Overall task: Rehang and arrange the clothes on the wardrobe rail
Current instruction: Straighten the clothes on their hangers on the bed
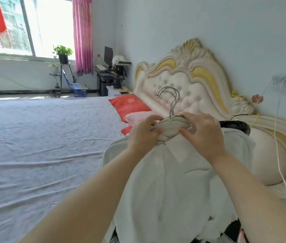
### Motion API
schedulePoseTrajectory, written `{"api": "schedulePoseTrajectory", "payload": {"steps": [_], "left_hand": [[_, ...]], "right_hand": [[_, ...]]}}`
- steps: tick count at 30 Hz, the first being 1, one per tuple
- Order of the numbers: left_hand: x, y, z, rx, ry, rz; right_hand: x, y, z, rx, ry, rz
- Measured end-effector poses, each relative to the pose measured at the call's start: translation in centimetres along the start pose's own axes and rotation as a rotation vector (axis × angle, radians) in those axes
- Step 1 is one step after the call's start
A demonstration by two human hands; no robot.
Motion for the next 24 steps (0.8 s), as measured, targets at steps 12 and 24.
{"api": "schedulePoseTrajectory", "payload": {"steps": [12,24], "left_hand": [[-0.5,18.2,-14.4,-0.172,-0.274,-0.224],[7.9,42.9,-12.1,-0.477,-0.238,-0.43]], "right_hand": [[-9.7,9.3,13.5,-0.274,0.019,-0.265],[-6.1,7.9,36.8,-0.659,-0.008,-0.224]]}}
Point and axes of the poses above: each hand's wrist, its own x-axis away from the middle knuckle, its own y-axis out of the back of the hand, z = x × y, the point moved 8 cm from there along -x, towards the middle knuckle, and after that the axes turned 13 degrees about -z, right-handed, at the moved point
